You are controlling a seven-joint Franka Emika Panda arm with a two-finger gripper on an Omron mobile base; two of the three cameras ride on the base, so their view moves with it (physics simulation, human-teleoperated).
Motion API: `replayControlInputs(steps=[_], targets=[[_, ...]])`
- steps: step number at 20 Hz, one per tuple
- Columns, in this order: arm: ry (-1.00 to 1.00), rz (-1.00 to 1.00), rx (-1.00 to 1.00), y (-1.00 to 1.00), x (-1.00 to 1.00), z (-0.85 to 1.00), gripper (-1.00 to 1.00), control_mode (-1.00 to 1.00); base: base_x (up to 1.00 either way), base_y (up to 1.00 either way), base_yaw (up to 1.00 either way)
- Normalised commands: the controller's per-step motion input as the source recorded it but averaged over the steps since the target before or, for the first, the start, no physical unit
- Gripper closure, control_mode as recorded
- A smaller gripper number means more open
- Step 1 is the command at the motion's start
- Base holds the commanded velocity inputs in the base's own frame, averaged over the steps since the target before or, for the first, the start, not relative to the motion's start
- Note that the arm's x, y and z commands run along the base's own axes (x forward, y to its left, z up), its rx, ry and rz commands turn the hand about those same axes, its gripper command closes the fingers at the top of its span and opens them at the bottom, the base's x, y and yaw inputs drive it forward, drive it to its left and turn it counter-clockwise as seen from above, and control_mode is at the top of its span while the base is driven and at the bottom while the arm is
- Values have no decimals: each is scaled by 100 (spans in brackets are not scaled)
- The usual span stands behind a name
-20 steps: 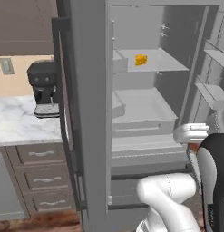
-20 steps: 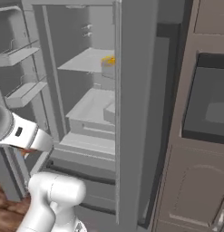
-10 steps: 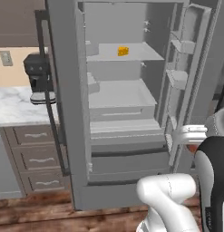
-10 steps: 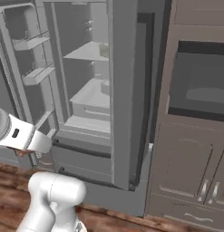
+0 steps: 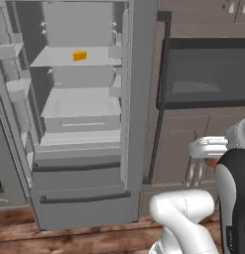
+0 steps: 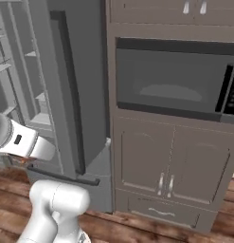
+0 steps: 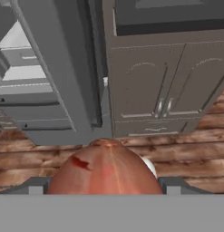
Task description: Take the cheese, steak, and onion from the fridge and place them on the plate on the dining counter to create an appetizer plate.
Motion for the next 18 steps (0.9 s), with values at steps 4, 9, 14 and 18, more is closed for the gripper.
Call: replayControlInputs(steps=[4, 9, 14, 18], targets=[[0, 0, 0, 0, 0, 0, 100, 100, 0, -100, 0], [0, 0, 0, 0, 0, 0, 100, 100, 0, -100, 0], [0, 0, 0, 0, 0, 0, 100, 100, 0, -100, 0], [0, 0, 0, 0, 0, 0, 100, 100, -1, -100, 0]])
